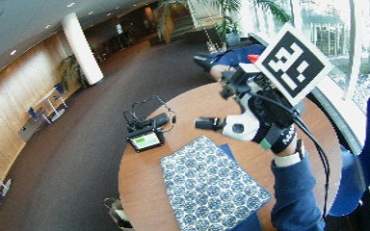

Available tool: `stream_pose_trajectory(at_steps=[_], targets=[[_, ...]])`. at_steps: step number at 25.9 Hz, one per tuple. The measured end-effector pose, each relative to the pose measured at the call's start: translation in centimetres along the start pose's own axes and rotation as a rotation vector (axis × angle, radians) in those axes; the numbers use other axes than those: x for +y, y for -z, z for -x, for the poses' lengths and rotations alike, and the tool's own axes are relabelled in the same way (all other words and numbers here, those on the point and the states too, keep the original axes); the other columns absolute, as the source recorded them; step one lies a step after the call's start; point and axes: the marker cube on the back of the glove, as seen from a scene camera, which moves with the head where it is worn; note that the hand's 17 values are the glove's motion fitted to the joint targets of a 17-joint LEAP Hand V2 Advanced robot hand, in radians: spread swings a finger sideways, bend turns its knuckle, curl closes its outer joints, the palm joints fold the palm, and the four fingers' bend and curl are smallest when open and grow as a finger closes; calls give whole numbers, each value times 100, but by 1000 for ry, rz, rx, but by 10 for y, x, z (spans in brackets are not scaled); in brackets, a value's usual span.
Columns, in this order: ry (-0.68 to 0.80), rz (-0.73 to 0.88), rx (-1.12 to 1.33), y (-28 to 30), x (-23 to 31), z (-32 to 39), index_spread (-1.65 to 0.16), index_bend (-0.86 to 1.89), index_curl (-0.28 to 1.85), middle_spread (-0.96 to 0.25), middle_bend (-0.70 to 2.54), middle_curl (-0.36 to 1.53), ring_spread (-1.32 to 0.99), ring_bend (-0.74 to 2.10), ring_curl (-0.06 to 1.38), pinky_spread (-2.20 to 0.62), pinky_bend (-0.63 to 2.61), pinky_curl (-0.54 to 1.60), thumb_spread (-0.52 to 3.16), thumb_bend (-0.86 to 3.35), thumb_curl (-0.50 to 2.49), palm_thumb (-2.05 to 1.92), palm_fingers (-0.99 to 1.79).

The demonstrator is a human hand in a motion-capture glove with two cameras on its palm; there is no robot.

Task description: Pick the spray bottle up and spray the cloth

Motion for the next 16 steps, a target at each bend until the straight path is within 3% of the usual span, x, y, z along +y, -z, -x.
stream_pose_trajectory(at_steps=[7,16], targets=[[-299,-391,-219,63,4,-103,-45,9,11,-1,22,32,-4,40,32,24,59,39,113,4,33,58,38],[-617,-548,-452,69,6,-213,-44,9,12,1,29,35,0,36,30,26,50,36,112,4,37,69,27]])
